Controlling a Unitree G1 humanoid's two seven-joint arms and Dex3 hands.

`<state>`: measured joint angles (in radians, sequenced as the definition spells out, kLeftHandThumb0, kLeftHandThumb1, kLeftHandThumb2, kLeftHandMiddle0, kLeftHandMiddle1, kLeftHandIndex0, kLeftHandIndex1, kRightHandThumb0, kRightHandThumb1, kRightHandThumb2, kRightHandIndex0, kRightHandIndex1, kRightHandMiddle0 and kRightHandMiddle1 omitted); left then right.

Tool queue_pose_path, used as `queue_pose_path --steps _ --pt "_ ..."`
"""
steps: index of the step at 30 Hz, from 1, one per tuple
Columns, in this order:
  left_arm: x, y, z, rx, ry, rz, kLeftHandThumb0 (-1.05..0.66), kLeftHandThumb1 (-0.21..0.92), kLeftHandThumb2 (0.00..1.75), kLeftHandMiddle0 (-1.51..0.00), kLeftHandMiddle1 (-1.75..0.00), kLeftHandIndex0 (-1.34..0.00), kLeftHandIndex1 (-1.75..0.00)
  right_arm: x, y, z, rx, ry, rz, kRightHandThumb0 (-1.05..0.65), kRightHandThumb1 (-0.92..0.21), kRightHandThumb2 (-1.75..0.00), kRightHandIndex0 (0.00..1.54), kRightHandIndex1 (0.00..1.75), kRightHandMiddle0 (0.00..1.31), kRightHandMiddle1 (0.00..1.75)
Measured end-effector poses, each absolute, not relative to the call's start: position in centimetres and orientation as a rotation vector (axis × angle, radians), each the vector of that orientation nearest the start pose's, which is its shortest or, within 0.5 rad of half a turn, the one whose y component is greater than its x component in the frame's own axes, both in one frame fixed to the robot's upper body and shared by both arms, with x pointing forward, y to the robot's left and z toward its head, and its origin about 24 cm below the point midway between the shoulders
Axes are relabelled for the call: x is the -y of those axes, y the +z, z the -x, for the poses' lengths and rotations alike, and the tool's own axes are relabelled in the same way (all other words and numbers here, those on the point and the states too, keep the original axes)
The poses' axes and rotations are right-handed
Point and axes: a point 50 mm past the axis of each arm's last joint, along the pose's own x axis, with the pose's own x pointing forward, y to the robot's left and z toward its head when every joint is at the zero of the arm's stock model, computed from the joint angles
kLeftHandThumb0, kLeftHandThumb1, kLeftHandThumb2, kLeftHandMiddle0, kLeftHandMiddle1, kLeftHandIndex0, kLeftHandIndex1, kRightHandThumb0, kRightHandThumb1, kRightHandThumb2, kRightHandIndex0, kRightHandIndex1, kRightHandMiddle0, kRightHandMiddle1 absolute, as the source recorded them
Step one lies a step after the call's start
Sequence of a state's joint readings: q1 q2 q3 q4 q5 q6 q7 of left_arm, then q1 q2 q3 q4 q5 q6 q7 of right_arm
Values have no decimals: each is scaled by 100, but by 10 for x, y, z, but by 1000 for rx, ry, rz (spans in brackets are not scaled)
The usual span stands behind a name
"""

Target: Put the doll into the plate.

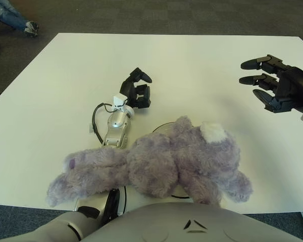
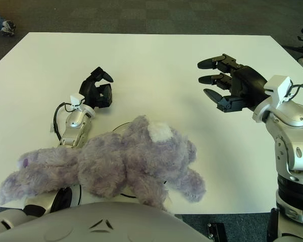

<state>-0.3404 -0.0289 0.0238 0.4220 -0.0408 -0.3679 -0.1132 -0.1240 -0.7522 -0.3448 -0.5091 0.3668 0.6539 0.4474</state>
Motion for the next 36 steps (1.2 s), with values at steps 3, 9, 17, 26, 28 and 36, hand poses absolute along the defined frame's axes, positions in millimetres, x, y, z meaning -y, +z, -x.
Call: queue_pose_path --steps 3,9,17,26,28,36 --pt "-117 69 -310 276 -179 53 -45 40 122 -120 -175 -55 -175 255 200 -243 5 251 402 -62 -64 -79 18 106 0 124" --pt "-118 70 -310 282 -179 51 -45 41 120 -119 -175 -54 -175 259 187 -249 15 155 282 -53 -52 -92 38 138 8 140" --pt "-118 70 -310 283 -180 49 -45 41 120 -119 -175 -54 -175 259 170 -253 24 63 178 -47 -45 -100 47 154 17 150" --pt "-118 70 -310 283 -179 48 -45 42 119 -118 -175 -53 -175 259 153 -261 17 2 171 -3 -49 -100 58 157 34 158" --pt "-119 70 -310 283 -179 49 -45 42 118 -117 -175 -53 -175 258 149 -263 15 -6 167 -2 -45 -106 61 157 37 160" --pt "-119 70 -310 288 -188 58 -44 44 116 -116 -175 -51 -175 249 129 -271 -21 -35 84 -1 -32 -123 70 157 43 165"
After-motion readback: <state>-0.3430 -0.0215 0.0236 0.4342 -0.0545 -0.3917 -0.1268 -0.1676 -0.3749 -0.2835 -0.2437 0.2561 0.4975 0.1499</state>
